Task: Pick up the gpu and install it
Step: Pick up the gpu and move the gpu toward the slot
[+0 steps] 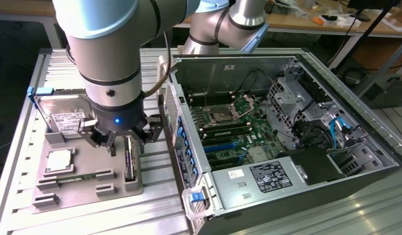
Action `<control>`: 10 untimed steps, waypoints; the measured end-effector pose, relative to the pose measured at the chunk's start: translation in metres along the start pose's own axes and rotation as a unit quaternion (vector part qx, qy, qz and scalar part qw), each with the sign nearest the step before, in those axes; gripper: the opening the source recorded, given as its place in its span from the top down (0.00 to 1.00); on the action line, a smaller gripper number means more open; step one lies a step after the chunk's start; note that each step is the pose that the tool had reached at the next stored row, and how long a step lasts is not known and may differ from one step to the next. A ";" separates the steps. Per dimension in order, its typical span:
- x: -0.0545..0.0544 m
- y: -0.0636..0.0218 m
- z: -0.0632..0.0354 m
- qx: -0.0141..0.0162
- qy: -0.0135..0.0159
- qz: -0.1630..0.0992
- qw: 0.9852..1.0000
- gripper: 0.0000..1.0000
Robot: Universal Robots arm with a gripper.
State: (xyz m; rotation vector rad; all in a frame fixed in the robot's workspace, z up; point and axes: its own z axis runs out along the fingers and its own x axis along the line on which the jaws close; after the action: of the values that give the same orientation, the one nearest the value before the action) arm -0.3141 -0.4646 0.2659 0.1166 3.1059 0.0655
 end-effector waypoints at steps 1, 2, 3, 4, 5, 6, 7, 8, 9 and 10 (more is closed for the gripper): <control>0.000 0.0002 0.0038 0.000 0.000 0.000 1.000 0.40; 0.000 0.0011 0.0064 0.000 0.000 0.000 1.000 0.40; 0.000 0.0020 0.0080 0.000 0.000 0.000 1.000 0.40; 0.000 0.0027 0.0091 0.000 0.000 0.000 1.000 0.40; 0.000 0.0033 0.0105 0.000 0.000 0.000 1.000 0.40; 0.000 0.0038 0.0119 0.000 0.000 0.000 1.000 0.40; 0.000 0.0044 0.0130 0.000 0.000 0.000 1.000 0.40; 0.000 0.0051 0.0141 0.000 0.000 0.000 1.000 0.40; 0.000 0.0057 0.0152 0.000 0.000 0.000 1.000 0.40; 0.000 0.0060 0.0162 0.000 0.000 0.000 1.000 0.40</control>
State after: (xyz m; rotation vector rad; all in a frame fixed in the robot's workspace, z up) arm -0.3136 -0.4580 0.2500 0.1166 3.1058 0.0656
